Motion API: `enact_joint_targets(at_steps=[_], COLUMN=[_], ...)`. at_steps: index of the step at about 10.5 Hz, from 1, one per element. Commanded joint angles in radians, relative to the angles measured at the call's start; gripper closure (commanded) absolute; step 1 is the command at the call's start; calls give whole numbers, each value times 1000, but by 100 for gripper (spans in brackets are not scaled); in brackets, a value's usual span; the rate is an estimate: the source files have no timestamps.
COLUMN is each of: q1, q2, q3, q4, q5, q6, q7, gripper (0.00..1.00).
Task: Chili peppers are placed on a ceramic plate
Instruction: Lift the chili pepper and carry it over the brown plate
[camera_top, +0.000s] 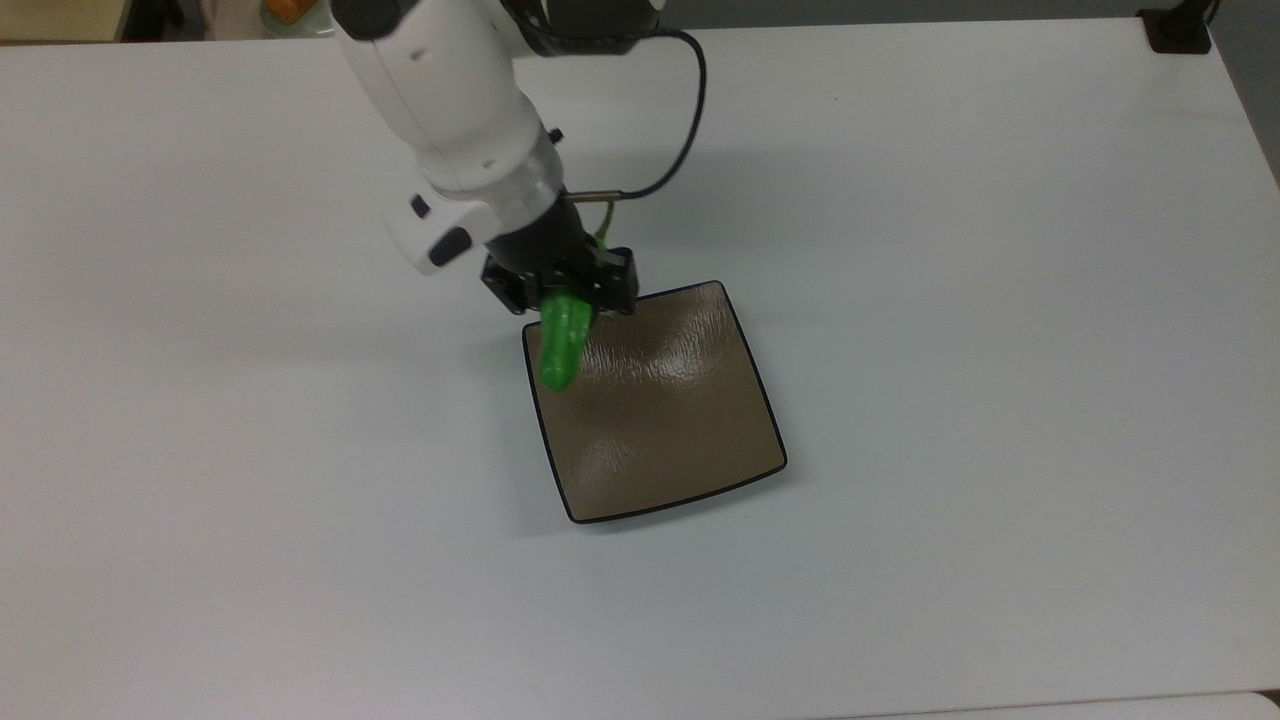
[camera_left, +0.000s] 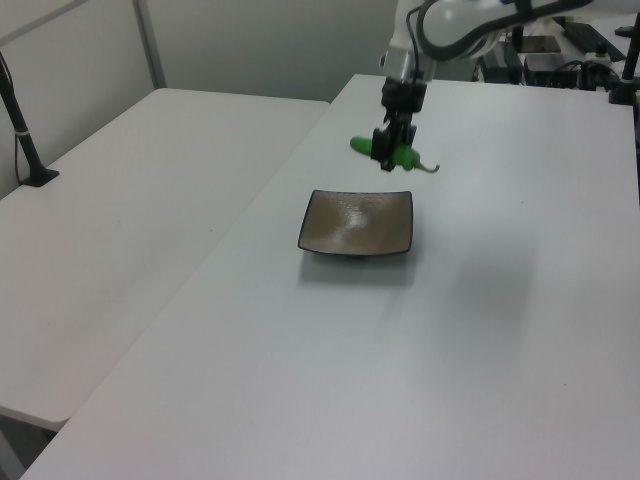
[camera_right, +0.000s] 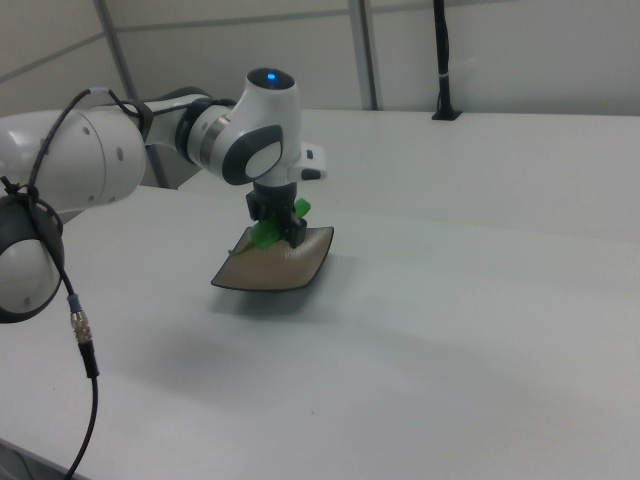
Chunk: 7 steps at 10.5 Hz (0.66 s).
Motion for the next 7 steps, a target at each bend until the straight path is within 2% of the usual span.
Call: enact_joint_targets(at_steps=[1,5,6,7], q1=[27,88,92,93], q2=[47,144,158,161], q3=[18,20,20,20], q4=[-13,-15,-13,-15], q5=[65,66,65,66], q6=[140,336,355,361], q7=[29,81,93,101], gripper=[93,84,68,32])
